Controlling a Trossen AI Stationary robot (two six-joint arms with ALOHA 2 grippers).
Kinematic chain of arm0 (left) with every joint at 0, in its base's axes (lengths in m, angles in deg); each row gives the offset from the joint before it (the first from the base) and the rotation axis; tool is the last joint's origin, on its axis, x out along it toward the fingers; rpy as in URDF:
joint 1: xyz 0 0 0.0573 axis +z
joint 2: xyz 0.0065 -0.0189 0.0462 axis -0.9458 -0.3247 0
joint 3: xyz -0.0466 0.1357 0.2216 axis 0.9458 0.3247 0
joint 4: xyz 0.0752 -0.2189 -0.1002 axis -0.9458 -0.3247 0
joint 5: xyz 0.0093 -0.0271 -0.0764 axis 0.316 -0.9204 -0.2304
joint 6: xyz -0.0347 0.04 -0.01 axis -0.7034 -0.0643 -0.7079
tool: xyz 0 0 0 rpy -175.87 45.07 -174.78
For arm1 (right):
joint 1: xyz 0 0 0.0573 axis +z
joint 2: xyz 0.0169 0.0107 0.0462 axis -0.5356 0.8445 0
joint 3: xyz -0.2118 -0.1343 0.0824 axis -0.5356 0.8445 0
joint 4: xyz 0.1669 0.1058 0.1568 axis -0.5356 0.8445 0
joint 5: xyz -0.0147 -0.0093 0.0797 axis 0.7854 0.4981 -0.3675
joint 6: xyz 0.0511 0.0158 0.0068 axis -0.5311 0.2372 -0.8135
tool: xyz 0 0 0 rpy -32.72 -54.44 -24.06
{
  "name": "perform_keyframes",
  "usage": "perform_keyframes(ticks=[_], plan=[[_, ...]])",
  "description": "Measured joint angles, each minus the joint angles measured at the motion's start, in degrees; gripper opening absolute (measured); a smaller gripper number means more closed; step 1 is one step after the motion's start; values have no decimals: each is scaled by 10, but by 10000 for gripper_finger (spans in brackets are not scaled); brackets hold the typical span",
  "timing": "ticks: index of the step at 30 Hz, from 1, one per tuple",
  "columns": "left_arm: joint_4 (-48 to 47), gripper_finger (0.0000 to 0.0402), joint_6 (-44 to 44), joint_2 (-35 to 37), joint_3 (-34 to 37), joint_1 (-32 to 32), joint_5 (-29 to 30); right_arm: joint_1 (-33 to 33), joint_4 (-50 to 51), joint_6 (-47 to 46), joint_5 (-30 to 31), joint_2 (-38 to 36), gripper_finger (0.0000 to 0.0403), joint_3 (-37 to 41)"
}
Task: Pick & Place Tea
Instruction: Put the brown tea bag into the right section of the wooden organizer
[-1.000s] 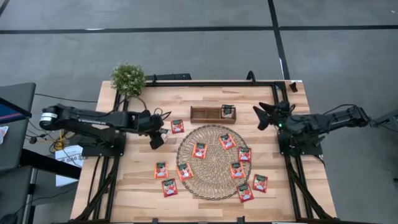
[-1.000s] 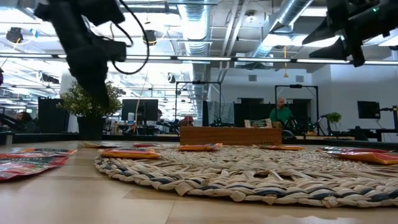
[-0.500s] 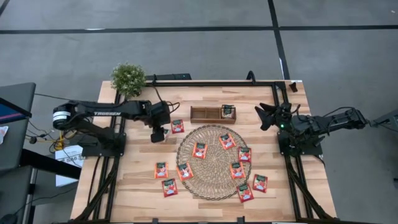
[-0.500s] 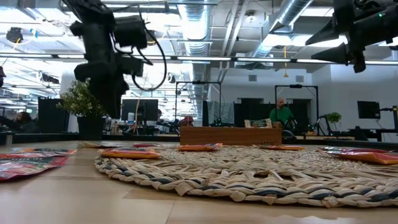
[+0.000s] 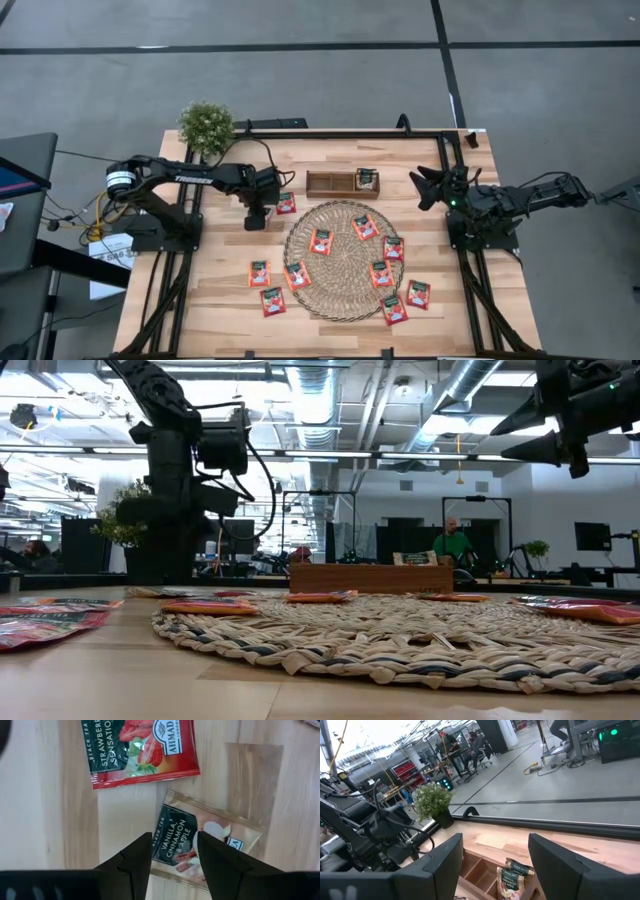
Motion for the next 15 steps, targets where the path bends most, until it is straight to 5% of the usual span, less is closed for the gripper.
perform_keyframes(ticks=[15], plan=[[9,151,79,-26,0,14,5,0,2,-1,1,0,217,0]])
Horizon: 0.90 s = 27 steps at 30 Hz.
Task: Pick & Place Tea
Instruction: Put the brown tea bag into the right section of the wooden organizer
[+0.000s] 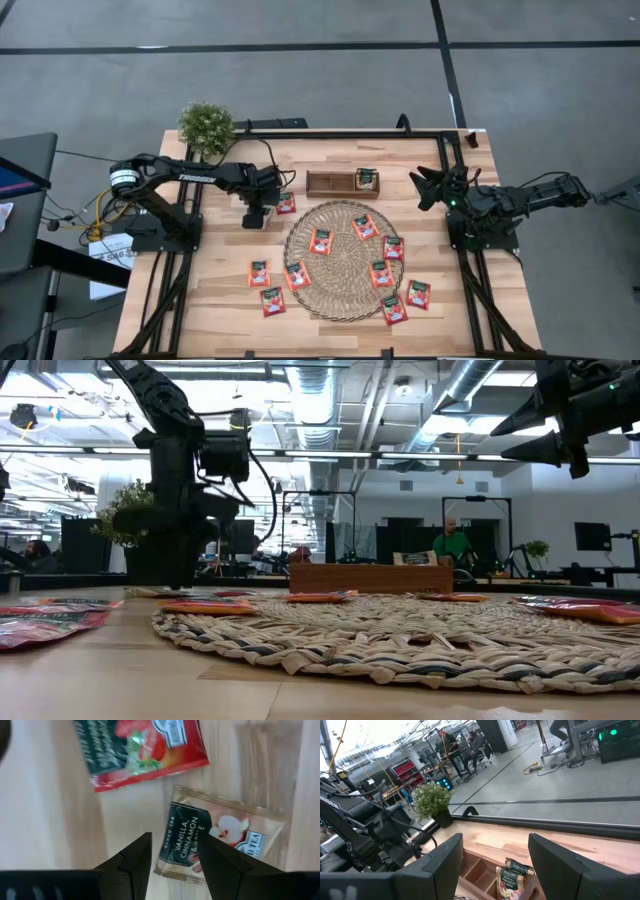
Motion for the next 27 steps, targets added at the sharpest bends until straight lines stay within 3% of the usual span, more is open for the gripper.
perform_keyframes(ticks=[8,18,22,27], plan=[[3,137,2,-50,-6,2,-13,0,1,-4,0,0,217,0],[-15,11,-35,-17,1,1,-15,0,2,-5,1,0,217,0],[-61,2,-51,2,2,1,15,0,-5,-9,0,0,217,0],[-147,1,-86,54,0,-6,49,-1,-16,-84,0,0,217,0]])
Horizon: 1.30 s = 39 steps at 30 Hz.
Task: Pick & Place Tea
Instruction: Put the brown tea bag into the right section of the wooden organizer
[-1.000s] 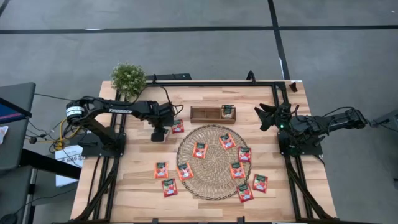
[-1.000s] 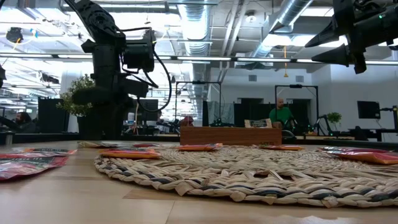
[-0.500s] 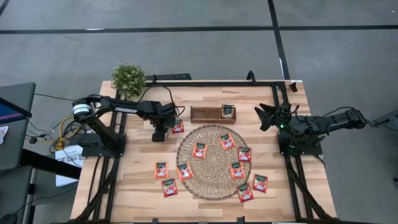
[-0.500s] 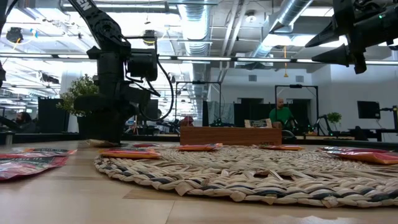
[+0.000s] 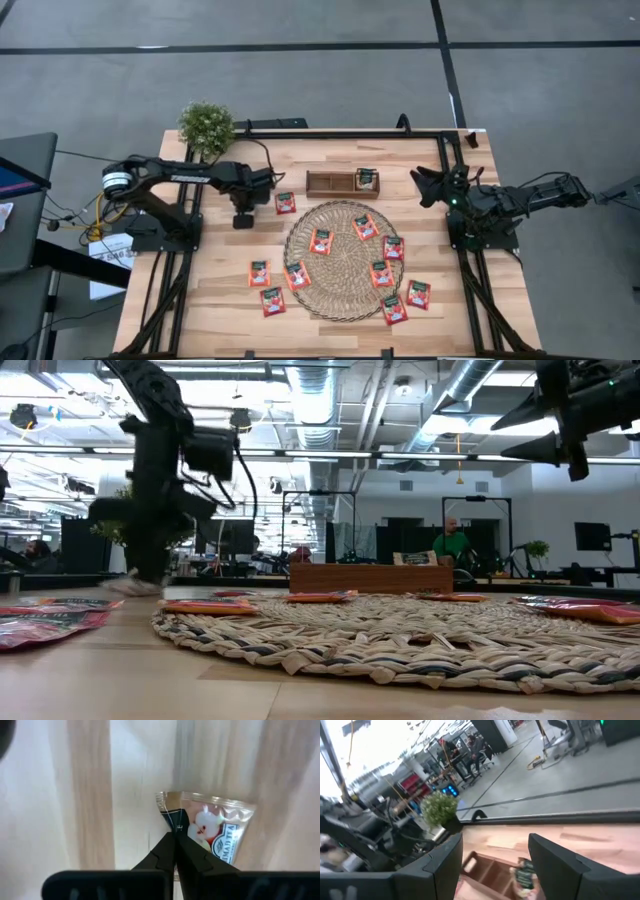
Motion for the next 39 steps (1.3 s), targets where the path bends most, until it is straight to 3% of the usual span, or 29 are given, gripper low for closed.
perform_keyframes(ticks=[6,13,17,23,31,39], plan=[[-61,0,-60,77,-81,-32,-1,-9,-3,-22,1,0,217,0],[36,0,-60,81,-244,-96,14,-37,-43,-29,-13,3,217,0],[109,0,-32,36,-318,-136,35,-58,-133,30,-108,43,217,0],[156,0,23,-87,-419,-165,84,-88,-290,127,-268,143,217,-2],[155,0,53,-231,-543,-167,144,-106,-271,145,-325,267,217,-49],[161,0,86,-272,-582,-167,159,-106,-172,161,-335,344,217,-116]])
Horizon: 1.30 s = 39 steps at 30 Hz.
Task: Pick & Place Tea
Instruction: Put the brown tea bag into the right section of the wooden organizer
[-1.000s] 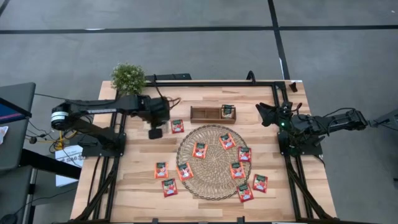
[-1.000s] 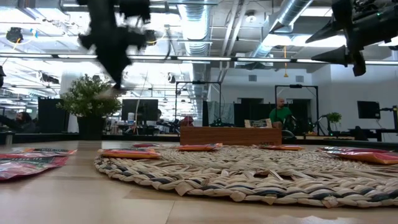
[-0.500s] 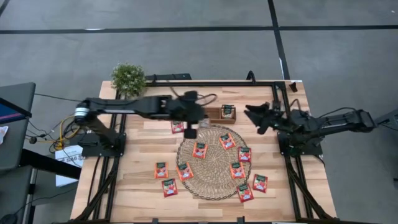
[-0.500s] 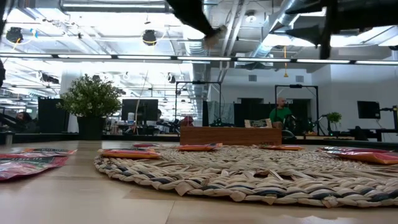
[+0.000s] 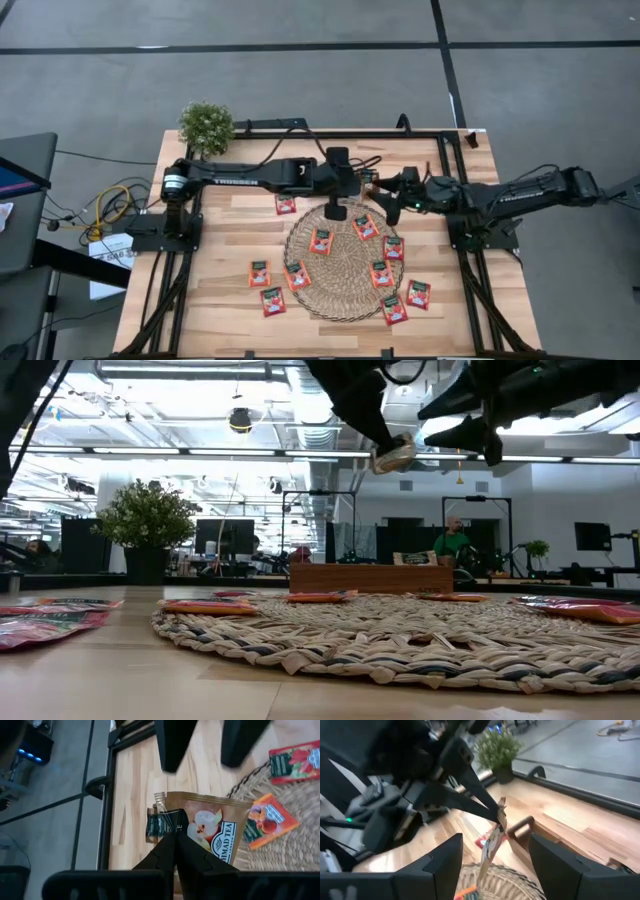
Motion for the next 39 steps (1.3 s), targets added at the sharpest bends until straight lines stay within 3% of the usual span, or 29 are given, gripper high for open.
perform_keyframes(ticks=[23,27,39], plan=[[-4,0,-12,0,0,0,6,-45,73,24,-1,97,212,-86],[-5,0,-12,0,0,0,5,-45,74,26,-1,107,179,-91],[-22,0,-13,0,-1,0,5,-45,73,39,-3,100,21,-91]])
